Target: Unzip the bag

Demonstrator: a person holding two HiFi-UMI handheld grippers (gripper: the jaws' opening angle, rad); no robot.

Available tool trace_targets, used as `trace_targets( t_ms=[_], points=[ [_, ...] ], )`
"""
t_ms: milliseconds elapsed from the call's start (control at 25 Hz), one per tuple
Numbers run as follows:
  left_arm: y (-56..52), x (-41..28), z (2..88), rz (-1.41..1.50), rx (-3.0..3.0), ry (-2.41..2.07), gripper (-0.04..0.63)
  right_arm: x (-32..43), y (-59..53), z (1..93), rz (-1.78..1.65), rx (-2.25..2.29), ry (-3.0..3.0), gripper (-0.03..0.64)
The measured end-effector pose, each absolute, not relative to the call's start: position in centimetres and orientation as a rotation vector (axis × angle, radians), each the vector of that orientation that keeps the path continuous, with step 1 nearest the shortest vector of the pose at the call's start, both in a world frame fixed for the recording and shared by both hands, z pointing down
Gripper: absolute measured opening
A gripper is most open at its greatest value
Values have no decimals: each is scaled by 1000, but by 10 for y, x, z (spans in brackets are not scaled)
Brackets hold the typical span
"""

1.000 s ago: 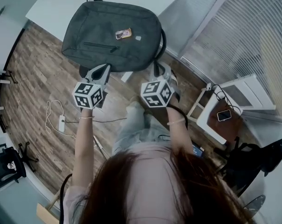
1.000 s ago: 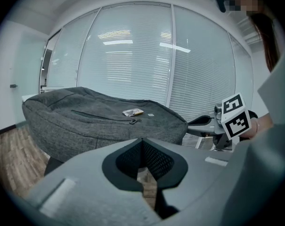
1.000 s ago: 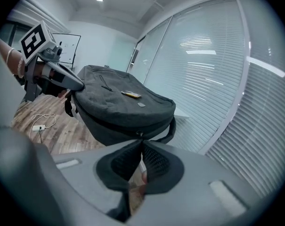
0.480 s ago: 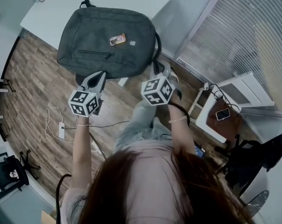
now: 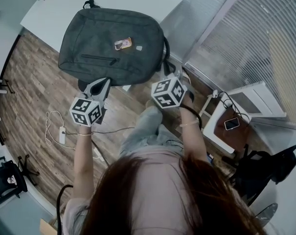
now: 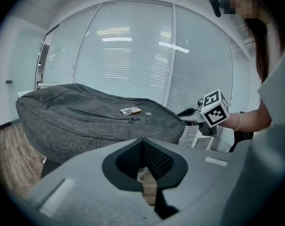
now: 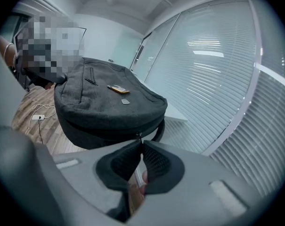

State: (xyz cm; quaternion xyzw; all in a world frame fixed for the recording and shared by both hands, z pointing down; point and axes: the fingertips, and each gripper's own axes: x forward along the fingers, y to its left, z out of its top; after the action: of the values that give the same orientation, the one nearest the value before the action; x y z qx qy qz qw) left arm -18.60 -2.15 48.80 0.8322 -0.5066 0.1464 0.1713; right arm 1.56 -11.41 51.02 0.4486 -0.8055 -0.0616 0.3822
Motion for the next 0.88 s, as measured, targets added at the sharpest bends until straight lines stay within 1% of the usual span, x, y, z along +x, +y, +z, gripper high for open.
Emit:
trace_targets(
  t_ms=[880],
  points=[
    [-24, -181, 490, 516, 2365, -1359, 8, 24, -169, 503, -254, 999, -2068, 25]
  ],
)
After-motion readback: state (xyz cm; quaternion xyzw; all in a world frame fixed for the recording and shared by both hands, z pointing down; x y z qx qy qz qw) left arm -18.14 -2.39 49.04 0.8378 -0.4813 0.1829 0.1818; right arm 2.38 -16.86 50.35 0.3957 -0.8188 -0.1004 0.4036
